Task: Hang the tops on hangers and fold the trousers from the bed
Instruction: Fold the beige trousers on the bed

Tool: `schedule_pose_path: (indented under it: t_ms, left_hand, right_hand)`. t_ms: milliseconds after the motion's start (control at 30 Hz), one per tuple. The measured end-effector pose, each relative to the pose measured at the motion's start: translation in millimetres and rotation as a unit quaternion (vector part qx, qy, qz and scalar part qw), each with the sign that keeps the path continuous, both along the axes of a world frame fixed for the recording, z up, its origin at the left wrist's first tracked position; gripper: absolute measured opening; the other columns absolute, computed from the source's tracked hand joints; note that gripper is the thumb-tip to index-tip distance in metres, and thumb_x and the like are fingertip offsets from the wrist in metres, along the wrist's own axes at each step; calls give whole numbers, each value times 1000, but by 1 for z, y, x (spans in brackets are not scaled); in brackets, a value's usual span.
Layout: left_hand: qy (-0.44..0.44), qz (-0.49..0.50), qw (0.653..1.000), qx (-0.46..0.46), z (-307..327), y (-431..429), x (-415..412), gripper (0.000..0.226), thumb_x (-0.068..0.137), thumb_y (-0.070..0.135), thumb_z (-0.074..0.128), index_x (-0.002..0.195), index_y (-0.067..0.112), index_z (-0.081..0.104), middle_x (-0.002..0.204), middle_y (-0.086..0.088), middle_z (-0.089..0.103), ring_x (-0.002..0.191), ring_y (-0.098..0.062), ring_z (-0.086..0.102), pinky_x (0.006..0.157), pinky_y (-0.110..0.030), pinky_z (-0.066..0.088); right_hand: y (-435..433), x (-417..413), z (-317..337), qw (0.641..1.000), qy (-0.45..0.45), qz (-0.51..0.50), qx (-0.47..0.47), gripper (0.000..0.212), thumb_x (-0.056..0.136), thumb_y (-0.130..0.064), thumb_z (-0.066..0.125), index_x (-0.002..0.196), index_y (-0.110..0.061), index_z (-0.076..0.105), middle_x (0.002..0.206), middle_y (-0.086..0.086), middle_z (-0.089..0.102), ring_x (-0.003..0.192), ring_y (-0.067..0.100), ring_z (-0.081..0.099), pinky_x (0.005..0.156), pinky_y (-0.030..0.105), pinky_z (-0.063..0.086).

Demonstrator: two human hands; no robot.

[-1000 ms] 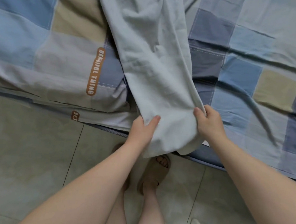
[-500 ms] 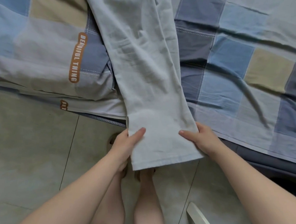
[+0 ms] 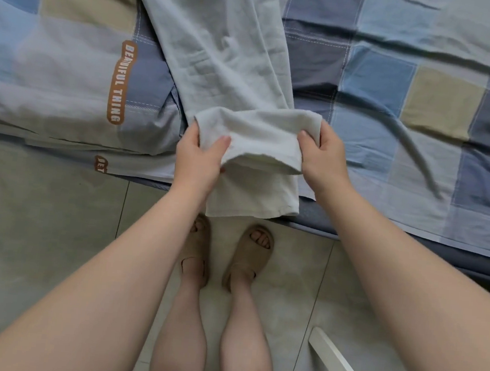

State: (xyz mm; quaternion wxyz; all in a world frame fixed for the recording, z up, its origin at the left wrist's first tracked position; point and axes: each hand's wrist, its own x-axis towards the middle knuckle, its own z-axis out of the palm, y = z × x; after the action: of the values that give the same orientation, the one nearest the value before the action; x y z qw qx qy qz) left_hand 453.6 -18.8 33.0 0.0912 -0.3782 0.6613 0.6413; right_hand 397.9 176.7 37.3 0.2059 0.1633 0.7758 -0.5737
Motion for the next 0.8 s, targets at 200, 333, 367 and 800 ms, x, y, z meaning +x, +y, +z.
schedule_pose_path:
  t_ms: [200, 333, 367, 800]
  left_hand:
    - [-148, -145, 967, -146, -36, -2, 39, 20, 91, 22, 70, 106, 10, 69, 104, -7, 71, 102, -30, 66, 90, -43, 54]
    - [-185, -128, 959, -174, -49, -2, 59, 29, 93, 33, 67, 104, 6, 66, 113, -17, 62, 108, -35, 59, 97, -44, 49]
    - [-186, -119, 963, -153, -50, 0, 61, 28, 95, 33, 65, 105, 7, 66, 112, -14, 64, 108, -34, 60, 95, -40, 50]
    - [-199, -132, 968, -77, -61, 5, 90, 12, 97, 31, 64, 99, 20, 64, 93, 9, 66, 97, -20, 63, 83, -30, 46]
  right_hand:
    - [20, 38, -58, 973, -130, 101, 161, 12, 96, -20, 56, 98, -14, 66, 90, 3, 63, 88, 21, 56, 71, 32, 41]
    - [24, 62, -64, 961, -186, 103, 177, 22, 94, -30, 62, 104, -12, 70, 99, 8, 68, 96, 26, 61, 77, 34, 45]
    - [24, 66, -63, 959, -192, 102, 180, 21, 94, -31, 63, 101, -13, 70, 100, 9, 69, 97, 28, 62, 79, 35, 47]
    - [34, 96, -71, 958, -209, 89, 175, 25, 95, -36, 62, 91, -11, 64, 105, 7, 55, 99, 22, 51, 82, 35, 39]
